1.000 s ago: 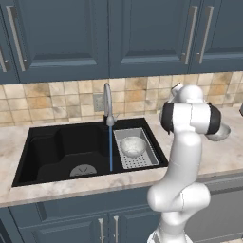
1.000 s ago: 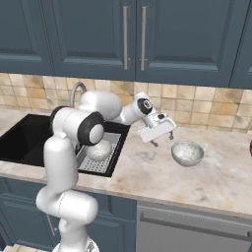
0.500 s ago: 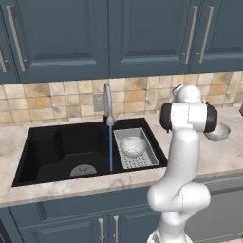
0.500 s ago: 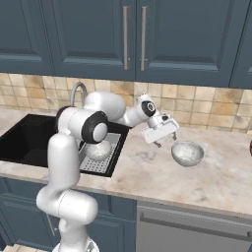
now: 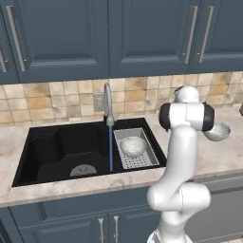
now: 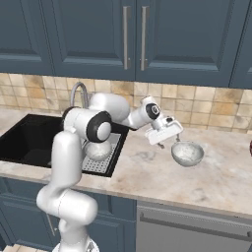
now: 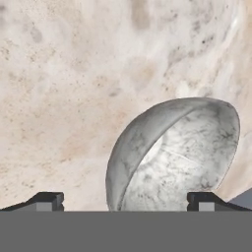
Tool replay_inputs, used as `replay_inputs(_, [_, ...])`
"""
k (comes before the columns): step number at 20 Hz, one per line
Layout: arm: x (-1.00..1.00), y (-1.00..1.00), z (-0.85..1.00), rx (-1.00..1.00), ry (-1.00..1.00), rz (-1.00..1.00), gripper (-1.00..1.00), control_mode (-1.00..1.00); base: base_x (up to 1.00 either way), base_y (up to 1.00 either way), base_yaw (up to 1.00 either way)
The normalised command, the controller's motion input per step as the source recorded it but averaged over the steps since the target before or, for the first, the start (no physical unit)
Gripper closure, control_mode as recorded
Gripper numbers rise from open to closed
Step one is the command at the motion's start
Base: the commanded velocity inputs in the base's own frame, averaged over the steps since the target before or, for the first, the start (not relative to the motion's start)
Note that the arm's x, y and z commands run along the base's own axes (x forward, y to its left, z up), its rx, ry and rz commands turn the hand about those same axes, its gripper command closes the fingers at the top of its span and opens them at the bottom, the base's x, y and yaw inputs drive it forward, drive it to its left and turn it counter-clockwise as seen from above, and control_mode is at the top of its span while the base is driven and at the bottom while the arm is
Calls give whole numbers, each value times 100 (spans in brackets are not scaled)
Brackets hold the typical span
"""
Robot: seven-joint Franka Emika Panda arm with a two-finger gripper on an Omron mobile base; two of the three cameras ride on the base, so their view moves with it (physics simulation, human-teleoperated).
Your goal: Rinse each bowl for a few seconds and place them down in the sink or on the counter.
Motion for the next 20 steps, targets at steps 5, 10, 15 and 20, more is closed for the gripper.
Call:
replay_inputs(5, [5, -15, -12, 4, 1, 3, -100, -100, 0, 0, 0])
replay_inputs(10, [0, -15, -14, 3, 2, 0, -100, -100, 0, 0, 0])
replay_inputs(15, [0, -16, -19, 4, 2, 0, -100, -100, 0, 0, 0])
replay_inputs(20, [2, -13, -23, 4, 3, 0, -100, -100, 0, 0, 0])
